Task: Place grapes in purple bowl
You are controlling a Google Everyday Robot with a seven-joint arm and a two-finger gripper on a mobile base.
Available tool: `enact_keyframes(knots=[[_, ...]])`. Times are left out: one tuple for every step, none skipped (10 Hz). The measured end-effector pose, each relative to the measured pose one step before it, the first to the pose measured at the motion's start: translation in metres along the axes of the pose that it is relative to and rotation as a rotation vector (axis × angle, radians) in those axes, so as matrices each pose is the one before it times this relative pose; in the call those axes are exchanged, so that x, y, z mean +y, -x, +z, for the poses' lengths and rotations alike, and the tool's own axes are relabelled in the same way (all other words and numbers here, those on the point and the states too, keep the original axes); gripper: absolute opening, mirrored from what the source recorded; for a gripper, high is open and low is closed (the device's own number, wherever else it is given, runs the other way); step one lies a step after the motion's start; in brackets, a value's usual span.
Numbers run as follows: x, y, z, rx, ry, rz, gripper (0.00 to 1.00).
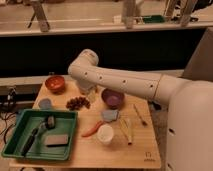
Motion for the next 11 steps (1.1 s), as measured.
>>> enact_keyframes(knots=[[-0.00536, 0.00410, 0.00357, -0.00162, -0.00201, -0.00725, 0.80], [-0.00292, 0.00182, 0.00164, -0.00817, 0.00200, -0.01375, 0.80], [0.00060, -0.00248, 0.00125, -0.01614, 0.00292, -0.03430, 0.80], [0.00281, -0.00638, 0.00253, -0.01712, -0.00262, -0.05341, 0.80], [0.00171, -0.00644, 0.00358, -0.01597, -0.00607, -0.06032, 0.80], [-0.00150, -0.00347, 0.00481, -0.01204, -0.00558, -0.06000, 0.80], [-0.00089, -0.00272, 0.00617, -0.01289, -0.00359, -0.02116, 0.80], [-0.00014, -0.00354, 0.00911, -0.00873, -0.00287, -0.00424, 0.80], [0.00208, -0.00536, 0.00561, -0.00130, -0.00017, 0.00278, 0.80], [-0.00070, -0.00229, 0.00622, -0.00965, -0.00089, -0.00072, 0.80], [-0.00142, -0.00111, 0.00854, -0.00906, -0.00043, -0.00341, 0.80]])
